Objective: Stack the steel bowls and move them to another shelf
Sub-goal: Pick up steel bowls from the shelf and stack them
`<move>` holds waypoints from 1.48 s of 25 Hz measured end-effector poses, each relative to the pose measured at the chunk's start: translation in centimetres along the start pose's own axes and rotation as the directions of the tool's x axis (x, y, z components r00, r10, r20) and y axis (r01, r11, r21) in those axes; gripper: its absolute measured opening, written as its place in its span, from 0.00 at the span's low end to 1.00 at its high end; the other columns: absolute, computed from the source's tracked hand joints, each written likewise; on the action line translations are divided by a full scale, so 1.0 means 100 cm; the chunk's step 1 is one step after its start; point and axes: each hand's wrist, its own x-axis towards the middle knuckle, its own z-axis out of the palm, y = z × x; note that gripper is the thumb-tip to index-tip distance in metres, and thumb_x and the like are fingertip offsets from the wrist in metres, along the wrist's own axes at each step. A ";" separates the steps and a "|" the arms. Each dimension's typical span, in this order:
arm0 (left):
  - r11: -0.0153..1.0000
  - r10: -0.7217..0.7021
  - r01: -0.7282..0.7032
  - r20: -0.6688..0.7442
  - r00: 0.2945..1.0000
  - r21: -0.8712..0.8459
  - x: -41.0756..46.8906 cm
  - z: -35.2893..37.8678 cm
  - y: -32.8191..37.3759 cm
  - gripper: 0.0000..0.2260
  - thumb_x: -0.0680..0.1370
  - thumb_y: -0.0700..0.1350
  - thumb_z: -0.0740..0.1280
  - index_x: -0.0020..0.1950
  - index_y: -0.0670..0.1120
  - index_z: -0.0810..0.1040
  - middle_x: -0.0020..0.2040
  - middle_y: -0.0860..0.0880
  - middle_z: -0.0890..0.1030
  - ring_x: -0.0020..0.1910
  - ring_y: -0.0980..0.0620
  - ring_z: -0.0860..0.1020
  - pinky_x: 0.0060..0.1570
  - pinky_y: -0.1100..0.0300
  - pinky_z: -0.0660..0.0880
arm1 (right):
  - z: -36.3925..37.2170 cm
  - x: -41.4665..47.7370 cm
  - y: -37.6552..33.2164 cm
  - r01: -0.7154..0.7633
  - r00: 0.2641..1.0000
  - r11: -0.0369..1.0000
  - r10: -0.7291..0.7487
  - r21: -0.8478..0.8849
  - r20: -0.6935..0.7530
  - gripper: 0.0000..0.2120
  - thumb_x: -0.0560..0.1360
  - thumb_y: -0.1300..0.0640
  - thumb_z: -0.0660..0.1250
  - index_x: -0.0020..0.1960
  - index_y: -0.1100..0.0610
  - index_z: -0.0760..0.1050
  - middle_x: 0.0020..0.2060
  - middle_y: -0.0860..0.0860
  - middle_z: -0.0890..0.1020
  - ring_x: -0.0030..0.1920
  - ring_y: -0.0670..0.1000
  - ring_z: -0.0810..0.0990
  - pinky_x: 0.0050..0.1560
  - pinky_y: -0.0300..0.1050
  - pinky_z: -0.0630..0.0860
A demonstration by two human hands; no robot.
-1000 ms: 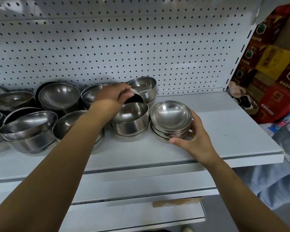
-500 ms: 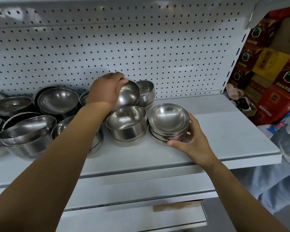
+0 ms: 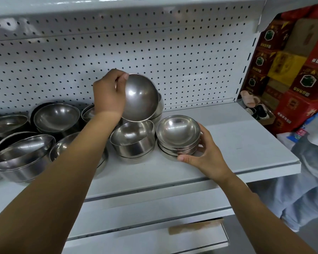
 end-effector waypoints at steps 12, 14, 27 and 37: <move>0.905 -0.351 0.413 0.370 0.860 -0.102 -0.038 0.059 0.046 0.19 0.84 0.49 0.65 0.46 0.32 0.78 0.36 0.42 0.74 0.36 0.50 0.70 0.34 0.59 0.65 | 0.000 0.001 0.001 0.006 1.000 1.000 -0.006 -0.024 0.012 0.55 0.58 0.45 0.85 0.78 0.37 0.61 0.67 0.42 0.78 0.62 0.40 0.79 0.60 0.33 0.77; 0.909 -0.347 0.413 0.444 0.826 -0.057 -0.042 0.066 0.046 0.18 0.84 0.49 0.65 0.49 0.33 0.79 0.38 0.42 0.75 0.37 0.49 0.72 0.37 0.58 0.68 | 0.000 0.001 0.001 0.005 1.000 1.000 -0.004 -0.028 0.010 0.55 0.58 0.45 0.86 0.79 0.38 0.61 0.67 0.42 0.78 0.62 0.40 0.79 0.57 0.30 0.76; 0.929 -0.369 0.278 0.610 0.701 0.243 -0.030 0.091 0.048 0.13 0.84 0.48 0.65 0.44 0.42 0.76 0.37 0.44 0.72 0.37 0.48 0.70 0.34 0.60 0.65 | -0.002 0.006 0.009 0.020 0.997 0.999 -0.023 -0.049 -0.068 0.56 0.60 0.49 0.88 0.80 0.41 0.61 0.64 0.42 0.79 0.63 0.44 0.79 0.63 0.34 0.76; 0.942 -0.334 0.326 0.340 0.879 0.084 -0.024 0.028 0.029 0.10 0.81 0.50 0.68 0.50 0.45 0.85 0.47 0.49 0.85 0.46 0.50 0.81 0.48 0.60 0.76 | 0.005 0.012 0.005 -0.015 0.999 0.999 0.016 0.037 -0.042 0.57 0.61 0.52 0.87 0.81 0.42 0.58 0.67 0.41 0.76 0.60 0.30 0.76 0.55 0.24 0.74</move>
